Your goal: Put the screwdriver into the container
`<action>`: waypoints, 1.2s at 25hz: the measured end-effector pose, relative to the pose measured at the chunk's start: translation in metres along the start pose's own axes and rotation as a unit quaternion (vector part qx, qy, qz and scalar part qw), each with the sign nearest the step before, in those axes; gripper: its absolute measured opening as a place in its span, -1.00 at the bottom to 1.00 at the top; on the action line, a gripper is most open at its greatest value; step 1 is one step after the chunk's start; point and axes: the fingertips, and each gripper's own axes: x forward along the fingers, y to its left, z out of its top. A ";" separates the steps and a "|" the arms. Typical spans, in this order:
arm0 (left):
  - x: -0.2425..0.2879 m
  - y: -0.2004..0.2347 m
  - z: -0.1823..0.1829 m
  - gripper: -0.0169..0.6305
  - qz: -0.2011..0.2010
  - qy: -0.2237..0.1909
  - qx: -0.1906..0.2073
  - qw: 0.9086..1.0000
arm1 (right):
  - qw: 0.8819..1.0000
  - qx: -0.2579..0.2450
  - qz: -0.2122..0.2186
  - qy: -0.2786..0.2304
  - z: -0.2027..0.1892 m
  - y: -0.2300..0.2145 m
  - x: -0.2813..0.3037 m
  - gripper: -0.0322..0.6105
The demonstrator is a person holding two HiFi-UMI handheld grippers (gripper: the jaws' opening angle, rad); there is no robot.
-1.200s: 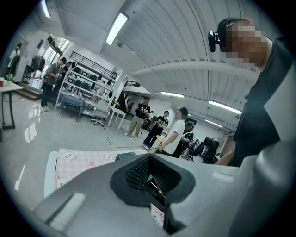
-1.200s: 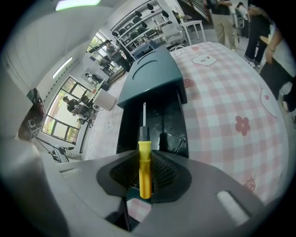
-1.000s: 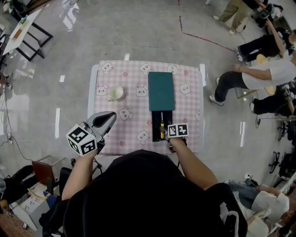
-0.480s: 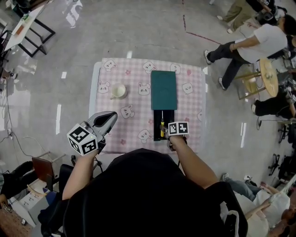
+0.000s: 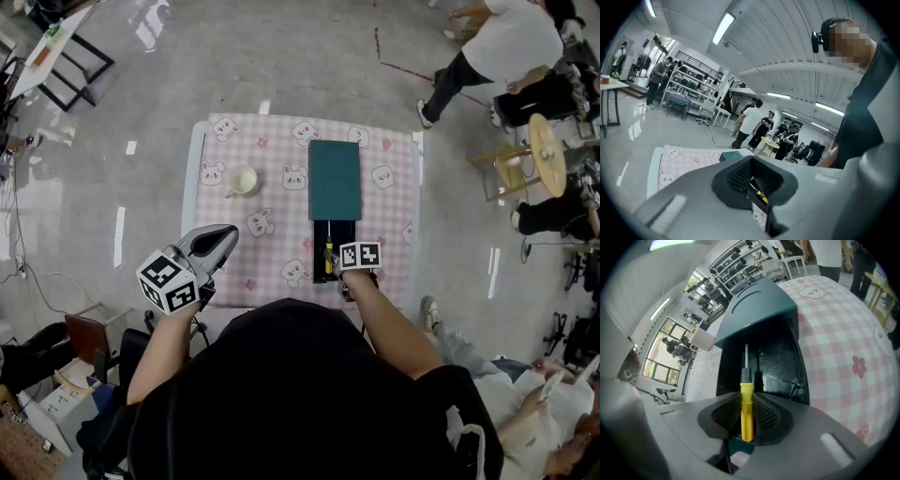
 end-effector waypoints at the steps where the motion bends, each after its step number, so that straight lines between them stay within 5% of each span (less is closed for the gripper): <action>1: 0.000 0.000 0.000 -0.95 0.000 0.000 0.000 1.000 | 1.000 0.000 -0.001 0.000 0.000 0.000 0.000 -0.57; 30: 0.001 -0.004 -0.004 -0.95 -0.007 0.002 -0.003 1.000 | 1.000 0.011 -0.016 0.007 -0.004 -0.006 0.005 -0.57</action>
